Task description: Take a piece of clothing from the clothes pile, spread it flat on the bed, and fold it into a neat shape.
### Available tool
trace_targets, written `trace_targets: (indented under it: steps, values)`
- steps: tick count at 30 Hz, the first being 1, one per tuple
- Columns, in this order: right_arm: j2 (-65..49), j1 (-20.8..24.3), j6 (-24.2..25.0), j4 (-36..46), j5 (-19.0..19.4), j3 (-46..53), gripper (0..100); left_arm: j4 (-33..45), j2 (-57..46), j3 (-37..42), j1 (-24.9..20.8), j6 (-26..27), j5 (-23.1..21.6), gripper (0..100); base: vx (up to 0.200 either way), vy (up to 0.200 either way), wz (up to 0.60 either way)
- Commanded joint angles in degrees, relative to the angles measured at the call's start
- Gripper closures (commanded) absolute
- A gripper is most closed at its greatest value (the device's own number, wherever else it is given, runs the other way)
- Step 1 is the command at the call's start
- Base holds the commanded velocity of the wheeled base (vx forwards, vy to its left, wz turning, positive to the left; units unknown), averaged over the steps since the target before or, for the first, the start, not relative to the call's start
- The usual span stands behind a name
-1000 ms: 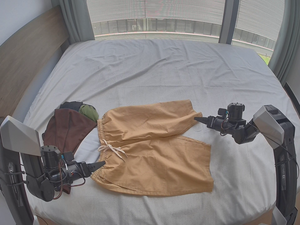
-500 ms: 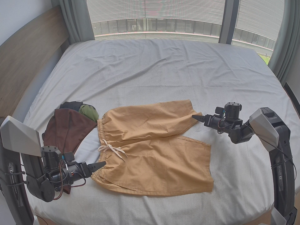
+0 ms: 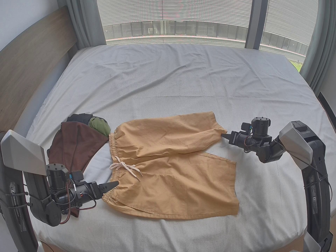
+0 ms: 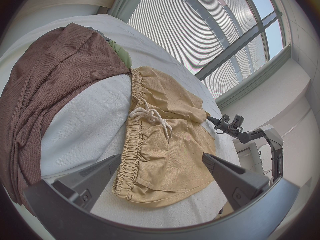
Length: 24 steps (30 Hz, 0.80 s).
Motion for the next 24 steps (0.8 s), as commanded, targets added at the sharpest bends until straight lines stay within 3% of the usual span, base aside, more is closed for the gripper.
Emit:
trace_targets:
  steps: [1,11,24]
  values:
    - [-3.3,0.1,-0.3,0.0,0.0,4.8,100,0.0,0.1,0.0,0.1,0.0,0.0,0,0.0,0.0,0.0]
    - [-12.6,-0.9,-1.2,0.6,-0.2,18.8,100,0.0,0.0,0.0,0.1,0.0,0.0,0,0.0,0.0,0.0]
    - [-13.7,-1.8,-2.2,1.3,-0.2,25.9,100,0.0,0.0,-0.2,0.4,0.0,0.0,0,0.0,0.0,0.0]
